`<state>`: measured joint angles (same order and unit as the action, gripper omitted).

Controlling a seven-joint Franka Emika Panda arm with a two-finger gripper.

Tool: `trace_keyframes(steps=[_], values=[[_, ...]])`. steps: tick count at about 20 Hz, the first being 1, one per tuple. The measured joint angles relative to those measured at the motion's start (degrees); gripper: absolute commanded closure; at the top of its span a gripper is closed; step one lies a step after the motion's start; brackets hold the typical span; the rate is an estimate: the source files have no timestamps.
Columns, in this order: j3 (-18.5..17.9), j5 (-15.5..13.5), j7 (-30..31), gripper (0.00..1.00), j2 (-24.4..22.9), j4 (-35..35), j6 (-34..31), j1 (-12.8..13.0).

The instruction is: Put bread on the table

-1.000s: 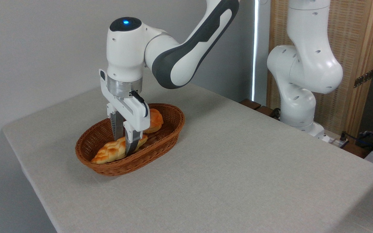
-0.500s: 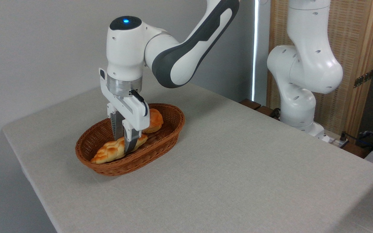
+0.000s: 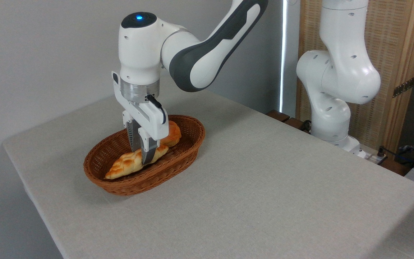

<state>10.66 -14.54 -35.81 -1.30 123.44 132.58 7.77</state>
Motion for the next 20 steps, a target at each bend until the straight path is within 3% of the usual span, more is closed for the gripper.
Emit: trace_keyframes(steps=[12, 17, 20], values=[[-1.0, 0.0, 1.2, 0.61, -4.2, -1.0, -3.2, -0.6], [-3.9, 0.3, 1.2, 0.59, -4.8, -6.8, -12.5, -0.7], [-7.9, 4.0, 1.1, 0.59, -5.0, -12.3, -18.2, -0.9]])
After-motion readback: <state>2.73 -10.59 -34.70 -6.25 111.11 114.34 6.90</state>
